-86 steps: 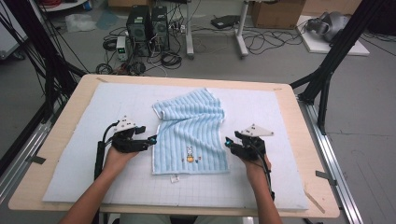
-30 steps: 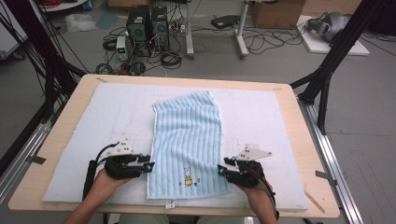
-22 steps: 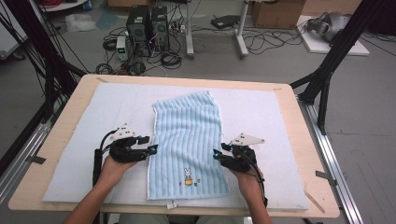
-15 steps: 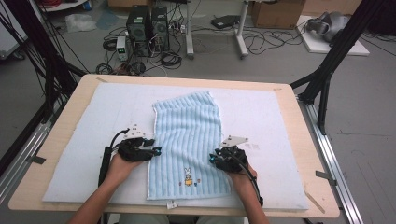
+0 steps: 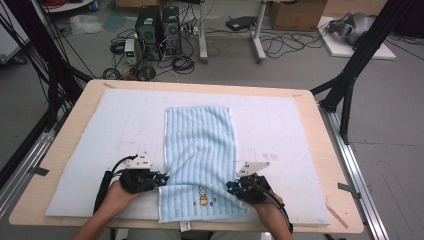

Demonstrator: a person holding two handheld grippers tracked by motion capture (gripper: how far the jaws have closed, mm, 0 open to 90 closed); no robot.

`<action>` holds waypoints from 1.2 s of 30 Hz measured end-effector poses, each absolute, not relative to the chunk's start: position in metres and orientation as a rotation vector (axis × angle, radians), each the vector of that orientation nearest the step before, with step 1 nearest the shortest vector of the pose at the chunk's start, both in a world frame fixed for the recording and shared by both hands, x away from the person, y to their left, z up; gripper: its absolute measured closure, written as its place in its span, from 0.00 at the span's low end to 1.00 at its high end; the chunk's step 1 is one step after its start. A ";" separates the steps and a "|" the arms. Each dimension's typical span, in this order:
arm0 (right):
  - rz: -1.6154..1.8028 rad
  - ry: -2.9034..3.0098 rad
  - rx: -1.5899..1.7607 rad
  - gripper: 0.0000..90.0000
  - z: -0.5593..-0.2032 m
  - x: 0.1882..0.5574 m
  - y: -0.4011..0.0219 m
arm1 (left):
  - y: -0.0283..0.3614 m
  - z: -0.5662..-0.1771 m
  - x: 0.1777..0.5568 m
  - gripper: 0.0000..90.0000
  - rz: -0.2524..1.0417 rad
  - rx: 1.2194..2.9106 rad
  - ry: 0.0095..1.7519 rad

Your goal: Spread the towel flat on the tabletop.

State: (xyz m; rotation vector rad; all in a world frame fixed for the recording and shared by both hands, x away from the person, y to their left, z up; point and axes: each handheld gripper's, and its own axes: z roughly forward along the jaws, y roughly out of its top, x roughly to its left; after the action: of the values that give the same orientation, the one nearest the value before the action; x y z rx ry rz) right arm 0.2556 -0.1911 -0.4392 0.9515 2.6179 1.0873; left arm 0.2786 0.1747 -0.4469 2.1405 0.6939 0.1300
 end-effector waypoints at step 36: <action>1.191 2.482 1.068 0.67 -0.438 0.288 -0.209 | 0.189 -0.427 0.317 0.44 0.289 1.818 0.906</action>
State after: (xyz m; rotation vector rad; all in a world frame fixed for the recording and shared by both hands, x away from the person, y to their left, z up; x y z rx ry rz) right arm 0.2875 -0.2089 -0.4376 1.0684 2.4820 1.1915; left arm 0.3173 0.1888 -0.4270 1.8179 0.9062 0.2887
